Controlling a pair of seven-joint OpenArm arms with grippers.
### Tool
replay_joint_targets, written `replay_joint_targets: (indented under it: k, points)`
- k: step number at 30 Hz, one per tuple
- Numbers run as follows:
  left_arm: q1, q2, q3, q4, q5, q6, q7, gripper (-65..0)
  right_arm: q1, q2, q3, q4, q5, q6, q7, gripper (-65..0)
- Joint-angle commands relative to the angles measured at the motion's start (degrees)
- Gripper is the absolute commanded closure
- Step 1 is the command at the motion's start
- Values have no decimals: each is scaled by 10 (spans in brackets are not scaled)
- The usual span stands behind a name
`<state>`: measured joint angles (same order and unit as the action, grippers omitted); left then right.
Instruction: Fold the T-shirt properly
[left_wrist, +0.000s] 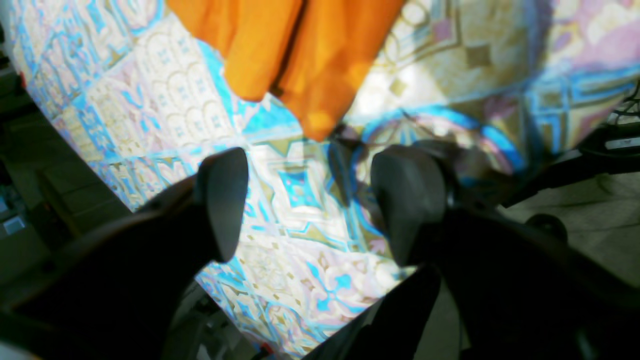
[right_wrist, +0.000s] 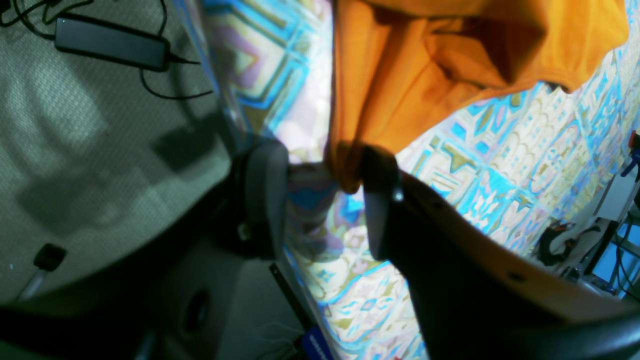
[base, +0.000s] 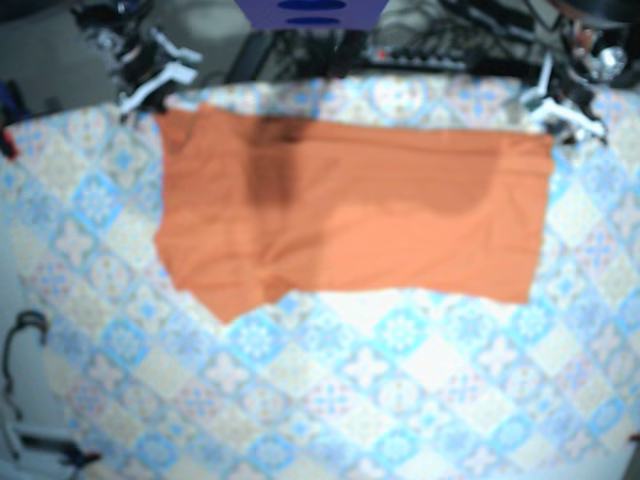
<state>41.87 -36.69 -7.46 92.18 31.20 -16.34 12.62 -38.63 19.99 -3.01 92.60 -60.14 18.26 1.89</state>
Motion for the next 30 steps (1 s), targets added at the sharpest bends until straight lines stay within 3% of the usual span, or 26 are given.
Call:
replay_joint_targets:
  k: [1,30]
  points:
    - [3,-10,-5,5,1,8,-1,-414,5,4,1,8,6,-25,14,-240]
    - [3,-10,-5,5,3,8,-1,-414,2,5,7,42,5,-24,14,-239]
